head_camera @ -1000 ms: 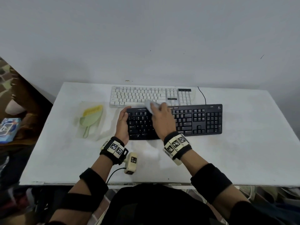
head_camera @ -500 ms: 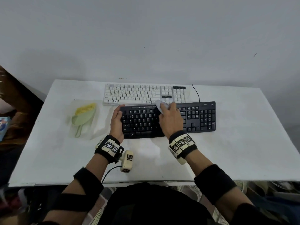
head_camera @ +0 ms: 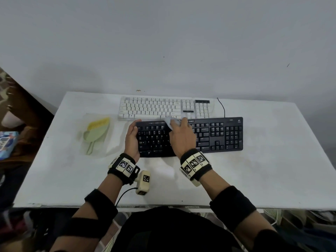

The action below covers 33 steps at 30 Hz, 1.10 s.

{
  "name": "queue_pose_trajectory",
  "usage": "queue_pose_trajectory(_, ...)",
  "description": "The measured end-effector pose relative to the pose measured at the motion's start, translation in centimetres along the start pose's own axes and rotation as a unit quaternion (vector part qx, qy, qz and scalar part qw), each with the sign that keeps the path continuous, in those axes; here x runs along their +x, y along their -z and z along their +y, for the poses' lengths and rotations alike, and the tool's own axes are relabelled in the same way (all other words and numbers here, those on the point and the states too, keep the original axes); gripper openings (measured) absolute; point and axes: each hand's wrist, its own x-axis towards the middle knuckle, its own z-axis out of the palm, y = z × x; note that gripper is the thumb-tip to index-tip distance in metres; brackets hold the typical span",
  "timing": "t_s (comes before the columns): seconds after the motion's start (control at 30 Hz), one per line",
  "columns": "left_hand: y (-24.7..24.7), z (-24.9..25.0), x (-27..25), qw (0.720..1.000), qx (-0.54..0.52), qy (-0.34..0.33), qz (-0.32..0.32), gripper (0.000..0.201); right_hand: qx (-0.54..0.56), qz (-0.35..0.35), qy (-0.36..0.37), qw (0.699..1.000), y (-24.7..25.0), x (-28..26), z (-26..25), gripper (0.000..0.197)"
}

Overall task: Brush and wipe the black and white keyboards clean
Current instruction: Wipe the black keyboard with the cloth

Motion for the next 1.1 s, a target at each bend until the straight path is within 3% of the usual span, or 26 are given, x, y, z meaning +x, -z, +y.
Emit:
queue_pose_trajectory(0.13, 0.2, -0.2, -0.1, 1.0, 0.011, -0.013, 0.01, 0.033, 0.038, 0.041, 0.021, 0.998, 0.8, 0.0, 2.1, 0.04)
queue_pose_trajectory(0.23, 0.0, -0.3, -0.2, 0.999, 0.024, -0.022, 0.008, 0.033, 0.026, 0.035, 0.027, 0.999, 0.8, -0.1, 2.6, 0.041)
queue_pose_trajectory(0.47, -0.3, 0.2, -0.5, 0.999, 0.037, -0.007, 0.011, 0.033, 0.016, 0.04, -0.078, 0.996, 1.9, 0.3, 5.9, 0.036)
queue_pose_trajectory(0.67, -0.4, 0.0, -0.5, 1.0, 0.022, -0.017, 0.01, 0.033, 0.041, 0.031, 0.042, 0.998, 0.6, 0.0, 3.0, 0.041)
queue_pose_trajectory(0.9, 0.0, -1.0, 0.4, 0.997, 0.051, -0.047, 0.025, 0.039, 0.024, 0.04, -0.049, 0.998, 1.5, 0.1, 5.5, 0.035)
queue_pose_trajectory(1.1, 0.2, -1.4, 0.7, 0.997, 0.054, -0.046, 0.028, 0.044, 0.063, 0.075, 0.017, 0.995, 1.6, 0.9, 5.6, 0.023)
